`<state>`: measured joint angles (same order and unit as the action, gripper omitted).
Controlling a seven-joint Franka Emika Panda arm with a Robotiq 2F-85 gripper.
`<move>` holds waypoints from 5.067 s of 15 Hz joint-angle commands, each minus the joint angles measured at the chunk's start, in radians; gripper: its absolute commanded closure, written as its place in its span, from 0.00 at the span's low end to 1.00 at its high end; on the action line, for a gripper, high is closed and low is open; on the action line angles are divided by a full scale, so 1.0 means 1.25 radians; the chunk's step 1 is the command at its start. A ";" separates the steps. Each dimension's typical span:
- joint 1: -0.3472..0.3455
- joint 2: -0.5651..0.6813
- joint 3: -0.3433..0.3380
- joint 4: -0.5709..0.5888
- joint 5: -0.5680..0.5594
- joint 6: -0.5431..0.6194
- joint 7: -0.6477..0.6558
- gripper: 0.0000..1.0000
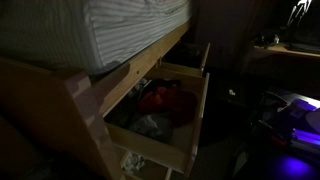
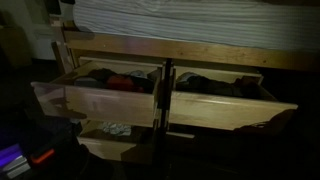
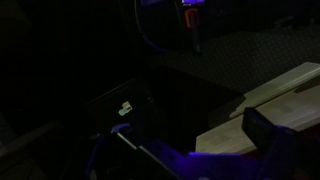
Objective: Move the grey piece of clothing from the left open drawer to the right open drawer.
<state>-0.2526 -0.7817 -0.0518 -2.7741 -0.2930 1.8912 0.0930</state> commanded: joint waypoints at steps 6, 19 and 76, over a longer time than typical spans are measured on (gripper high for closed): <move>0.010 0.003 -0.009 -0.001 -0.006 -0.005 0.006 0.00; 0.234 0.344 0.052 0.038 0.127 0.268 -0.086 0.00; 0.514 1.440 0.099 0.822 0.031 0.745 -0.051 0.00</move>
<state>0.3391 0.9769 0.1183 -1.8193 -0.2673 2.8163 0.0148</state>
